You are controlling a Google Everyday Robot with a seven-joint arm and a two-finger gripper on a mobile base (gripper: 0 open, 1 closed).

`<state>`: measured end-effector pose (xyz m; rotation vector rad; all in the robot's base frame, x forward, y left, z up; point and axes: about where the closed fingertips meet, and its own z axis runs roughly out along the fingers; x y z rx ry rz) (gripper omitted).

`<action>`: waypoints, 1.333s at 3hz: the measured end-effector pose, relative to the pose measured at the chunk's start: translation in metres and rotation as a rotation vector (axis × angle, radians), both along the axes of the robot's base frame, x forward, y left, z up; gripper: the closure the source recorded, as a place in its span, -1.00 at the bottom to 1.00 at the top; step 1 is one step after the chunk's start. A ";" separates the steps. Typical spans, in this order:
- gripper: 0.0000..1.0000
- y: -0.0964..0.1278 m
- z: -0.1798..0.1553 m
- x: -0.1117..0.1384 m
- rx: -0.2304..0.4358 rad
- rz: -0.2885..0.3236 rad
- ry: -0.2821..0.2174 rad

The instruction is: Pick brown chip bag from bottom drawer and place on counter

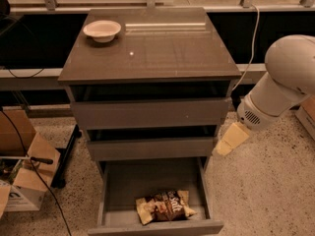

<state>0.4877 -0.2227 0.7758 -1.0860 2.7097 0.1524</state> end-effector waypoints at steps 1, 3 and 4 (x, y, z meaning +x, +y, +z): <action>-1.00 0.010 -0.011 0.001 0.030 -0.028 0.009; -1.00 0.070 -0.132 0.023 0.221 -0.112 0.093; -1.00 0.096 -0.214 0.031 0.323 -0.155 0.198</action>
Offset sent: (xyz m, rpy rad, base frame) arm 0.0296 0.0703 -0.1116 0.2196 0.0296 -0.0990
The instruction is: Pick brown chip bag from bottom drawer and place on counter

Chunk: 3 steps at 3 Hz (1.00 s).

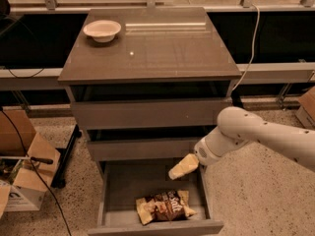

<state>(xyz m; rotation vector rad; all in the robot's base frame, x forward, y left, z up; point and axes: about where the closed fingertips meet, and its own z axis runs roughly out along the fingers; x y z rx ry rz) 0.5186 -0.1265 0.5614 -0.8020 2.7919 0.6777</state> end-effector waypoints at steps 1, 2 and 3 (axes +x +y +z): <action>-1.00 0.001 -0.008 -0.003 0.002 0.002 0.015; -1.00 0.008 -0.025 -0.002 -0.012 -0.030 0.042; -1.00 0.027 -0.061 0.012 0.046 -0.077 0.074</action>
Offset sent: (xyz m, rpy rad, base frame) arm 0.0024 0.0188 -0.0498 -0.0358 0.0786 -0.0875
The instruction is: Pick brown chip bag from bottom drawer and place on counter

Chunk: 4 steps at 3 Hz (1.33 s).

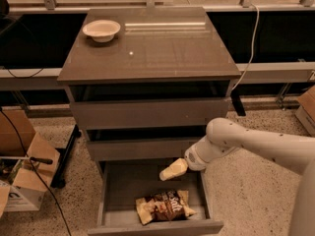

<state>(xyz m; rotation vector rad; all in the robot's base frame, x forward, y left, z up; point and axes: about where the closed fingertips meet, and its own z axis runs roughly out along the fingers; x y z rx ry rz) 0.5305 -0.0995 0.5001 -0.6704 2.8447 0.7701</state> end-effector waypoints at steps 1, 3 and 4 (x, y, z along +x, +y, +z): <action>-1.00 0.017 -0.051 0.011 0.062 -0.047 0.057; -1.00 0.026 -0.162 0.012 0.120 -0.147 0.216; -1.00 0.018 -0.216 0.010 0.120 -0.199 0.288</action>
Offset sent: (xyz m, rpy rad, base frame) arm 0.0183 0.0375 -0.1874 0.1627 0.2503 -0.1623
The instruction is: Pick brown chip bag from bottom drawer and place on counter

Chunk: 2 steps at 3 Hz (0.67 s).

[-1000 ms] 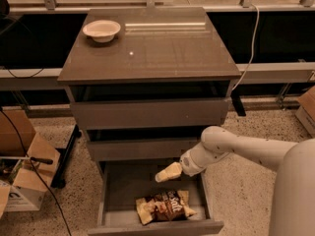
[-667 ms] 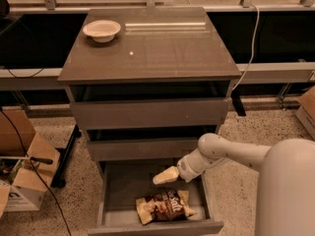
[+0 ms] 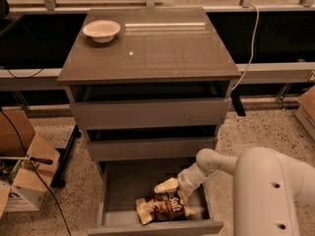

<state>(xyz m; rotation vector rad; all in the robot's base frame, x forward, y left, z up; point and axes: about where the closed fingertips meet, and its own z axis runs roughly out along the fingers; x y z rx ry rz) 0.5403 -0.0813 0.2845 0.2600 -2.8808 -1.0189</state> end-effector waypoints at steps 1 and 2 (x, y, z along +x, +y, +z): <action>-1.00 -0.005 -0.053 -0.001 0.006 -0.029 0.073; -1.00 -0.009 -0.093 0.000 0.018 -0.046 0.133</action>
Offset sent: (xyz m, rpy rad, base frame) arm 0.0081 -0.0190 -0.1471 0.0343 0.2062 -0.0753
